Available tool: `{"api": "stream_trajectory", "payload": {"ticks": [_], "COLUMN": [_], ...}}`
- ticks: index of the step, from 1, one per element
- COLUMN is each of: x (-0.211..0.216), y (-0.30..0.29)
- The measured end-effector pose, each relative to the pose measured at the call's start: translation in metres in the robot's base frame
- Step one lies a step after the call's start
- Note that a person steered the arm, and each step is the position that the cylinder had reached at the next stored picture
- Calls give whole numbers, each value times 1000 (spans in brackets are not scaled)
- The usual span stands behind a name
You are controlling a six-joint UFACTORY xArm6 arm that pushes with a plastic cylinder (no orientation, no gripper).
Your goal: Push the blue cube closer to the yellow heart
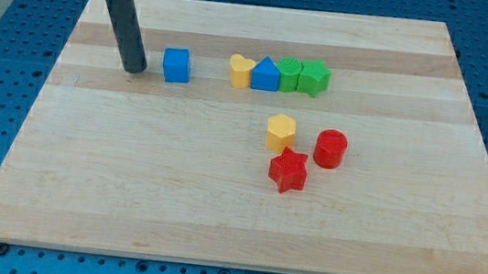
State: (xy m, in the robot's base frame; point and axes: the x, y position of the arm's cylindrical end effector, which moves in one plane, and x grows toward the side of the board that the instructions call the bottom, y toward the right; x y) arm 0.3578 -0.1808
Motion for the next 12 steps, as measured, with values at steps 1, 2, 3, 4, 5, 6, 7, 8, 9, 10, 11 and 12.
{"api": "stream_trajectory", "payload": {"ticks": [1,2,3,4,5,6,7,8,9,10,11,12], "x": [0,0,0,-2,-10,-11,-11,-11,-11,-13,-16,-16], "y": [20,39,54,52,41,38,41,42,47,58,66,72]}}
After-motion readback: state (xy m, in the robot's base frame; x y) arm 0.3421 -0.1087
